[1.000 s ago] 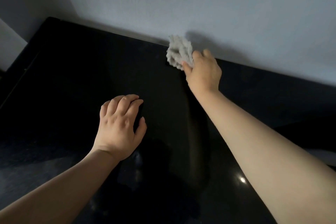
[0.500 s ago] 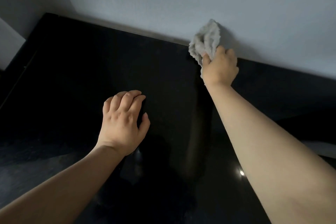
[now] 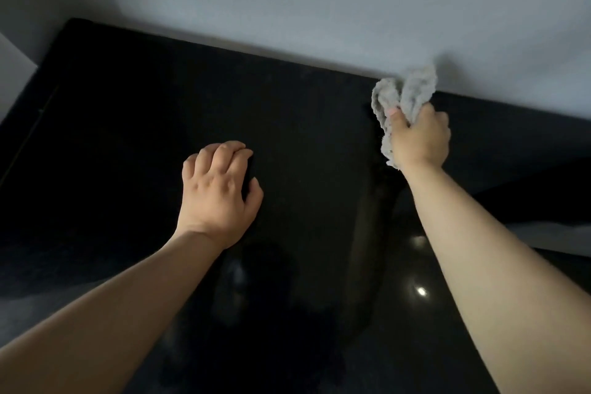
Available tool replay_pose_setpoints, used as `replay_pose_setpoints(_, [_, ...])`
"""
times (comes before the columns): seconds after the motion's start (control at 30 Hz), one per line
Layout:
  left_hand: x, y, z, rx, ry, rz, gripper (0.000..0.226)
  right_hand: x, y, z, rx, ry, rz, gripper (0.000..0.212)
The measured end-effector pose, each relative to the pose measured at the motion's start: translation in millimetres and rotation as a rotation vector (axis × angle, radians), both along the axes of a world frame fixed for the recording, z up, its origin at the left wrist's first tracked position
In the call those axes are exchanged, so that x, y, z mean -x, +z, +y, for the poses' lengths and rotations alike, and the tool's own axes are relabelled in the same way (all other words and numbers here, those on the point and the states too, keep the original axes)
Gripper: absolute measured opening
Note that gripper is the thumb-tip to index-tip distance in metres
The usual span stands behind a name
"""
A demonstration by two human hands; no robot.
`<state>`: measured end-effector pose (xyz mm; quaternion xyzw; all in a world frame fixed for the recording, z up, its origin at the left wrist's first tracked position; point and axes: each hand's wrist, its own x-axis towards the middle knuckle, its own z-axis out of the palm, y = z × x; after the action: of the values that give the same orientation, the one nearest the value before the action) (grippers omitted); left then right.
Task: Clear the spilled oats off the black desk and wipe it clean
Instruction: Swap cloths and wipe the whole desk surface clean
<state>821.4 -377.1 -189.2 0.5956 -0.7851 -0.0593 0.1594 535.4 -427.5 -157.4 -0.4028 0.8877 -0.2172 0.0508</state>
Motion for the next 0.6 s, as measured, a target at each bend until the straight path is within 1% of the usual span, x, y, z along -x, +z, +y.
replay_pose_setpoints(0.03, [-0.2, -0.2, 0.2, 0.005, -0.002, 0.002, 0.047, -7.1, -7.9, 0.1, -0.043, 0.017, 0.053, 0.046])
replay_pose_setpoints(0.07, [-0.3, -0.5, 0.6, 0.009, -0.001, 0.004, 0.046, -19.1, -14.3, 3.9, -0.045, 0.070, 0.110, 0.045])
replay_pose_setpoints(0.13, [-0.6, -0.9, 0.5, 0.007, 0.000, 0.004, 0.045, -51.3, -19.6, 25.5, 0.015, 0.216, 0.191, 0.041])
replay_pose_setpoints(0.17, [-0.6, -0.9, 0.9, -0.002, -0.003, 0.008, 0.044, -65.3, -19.4, 42.0, 0.039, 0.279, 0.196, 0.038])
replay_pose_setpoints(0.23, [-2.5, 1.7, 1.6, -0.020, -0.011, 0.032, 0.043, -85.6, -15.3, 79.3, 0.069, 0.396, 0.120, 0.033])
replay_pose_setpoints(0.33, [-11.9, 11.0, 7.6, -0.015, -0.050, 0.045, 0.043, -99.9, 0.4, 136.6, 0.053, 0.553, -0.128, 0.018])
replay_pose_setpoints(0.37, [-18.6, 14.4, 13.3, 0.003, -0.061, 0.033, 0.042, -98.7, 7.6, 147.4, 0.049, 0.553, -0.190, 0.014])
replay_pose_setpoints(0.4, [-26.7, 17.5, 21.9, 0.017, -0.071, 0.026, 0.041, -94.3, 13.8, 148.9, 0.076, 0.509, -0.219, 0.014])
replay_pose_setpoints(0.47, [-43.5, 21.6, 45.2, 0.030, -0.114, 0.032, 0.038, -78.1, 20.7, 129.1, 0.161, 0.340, -0.192, 0.016])
replay_pose_setpoints(0.53, [-57.6, 22.5, 72.3, 0.022, -0.158, 0.039, 0.036, -64.2, 21.3, 86.8, 0.184, 0.199, -0.155, 0.028])
replay_pose_setpoints(0.6, [-68.5, 20.2, 97.1, -0.013, -0.157, 0.060, 0.036, -68.5, 9.0, 49.0, 0.090, 0.154, -0.122, 0.041])
